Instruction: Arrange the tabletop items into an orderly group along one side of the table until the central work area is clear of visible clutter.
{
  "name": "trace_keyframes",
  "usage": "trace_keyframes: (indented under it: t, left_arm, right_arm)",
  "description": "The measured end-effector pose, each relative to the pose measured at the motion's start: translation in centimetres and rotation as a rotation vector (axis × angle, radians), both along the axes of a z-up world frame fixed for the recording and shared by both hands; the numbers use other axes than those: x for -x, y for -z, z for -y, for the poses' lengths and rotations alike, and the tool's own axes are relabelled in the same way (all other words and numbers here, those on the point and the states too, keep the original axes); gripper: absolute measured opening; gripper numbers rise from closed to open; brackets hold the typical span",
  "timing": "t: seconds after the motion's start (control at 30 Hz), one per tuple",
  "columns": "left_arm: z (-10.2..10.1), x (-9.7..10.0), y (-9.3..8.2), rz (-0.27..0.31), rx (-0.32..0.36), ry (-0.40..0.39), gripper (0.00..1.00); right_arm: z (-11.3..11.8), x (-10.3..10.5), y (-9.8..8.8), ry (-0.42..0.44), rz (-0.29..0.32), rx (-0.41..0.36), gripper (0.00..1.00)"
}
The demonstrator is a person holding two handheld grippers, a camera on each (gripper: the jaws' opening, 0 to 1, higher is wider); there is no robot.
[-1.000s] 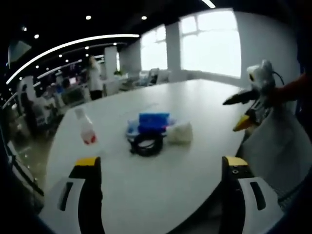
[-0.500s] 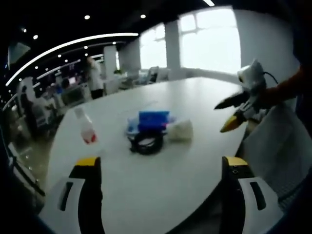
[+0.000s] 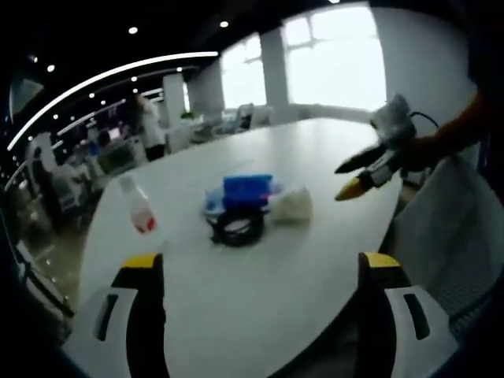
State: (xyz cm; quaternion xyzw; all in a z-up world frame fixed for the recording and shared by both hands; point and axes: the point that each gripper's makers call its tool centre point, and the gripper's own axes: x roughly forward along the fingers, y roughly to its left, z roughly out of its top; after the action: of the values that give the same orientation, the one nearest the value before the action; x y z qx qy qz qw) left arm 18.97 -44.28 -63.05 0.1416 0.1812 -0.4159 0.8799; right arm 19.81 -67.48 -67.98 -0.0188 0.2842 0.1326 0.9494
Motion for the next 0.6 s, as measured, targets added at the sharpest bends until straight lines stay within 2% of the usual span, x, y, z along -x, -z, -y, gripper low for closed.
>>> trace_keyframes:
  t: [0.17, 0.3, 0.4, 0.5, 0.6]
  left_arm:
    - [-0.2, -0.2, -0.2, 0.004, 0.012, -0.014, 0.99]
    - [-0.3, -0.2, 0.0, 0.001, 0.003, -0.018, 0.99]
    - [-0.4, -0.2, 0.2, -0.001, -0.011, -0.017, 0.98]
    - [-0.4, -0.3, 0.0, 0.006, 0.001, -0.021, 0.98]
    - [-0.4, -0.3, 0.0, 0.004, -0.001, -0.023, 0.98]
  right_arm:
    - [0.5, -1.1, 0.3, 0.048, 0.008, -0.063, 0.62]
    - [0.6, -1.9, 0.7, 0.099, 0.004, -0.144, 0.60]
    - [0.5, -2.3, 1.0, 0.140, -0.005, -0.226, 0.51]
    - [0.9, -2.9, 1.1, 0.173, 0.022, -0.250, 0.48]
    - [1.1, -3.3, 1.6, 0.196, 0.015, -0.272, 0.46]
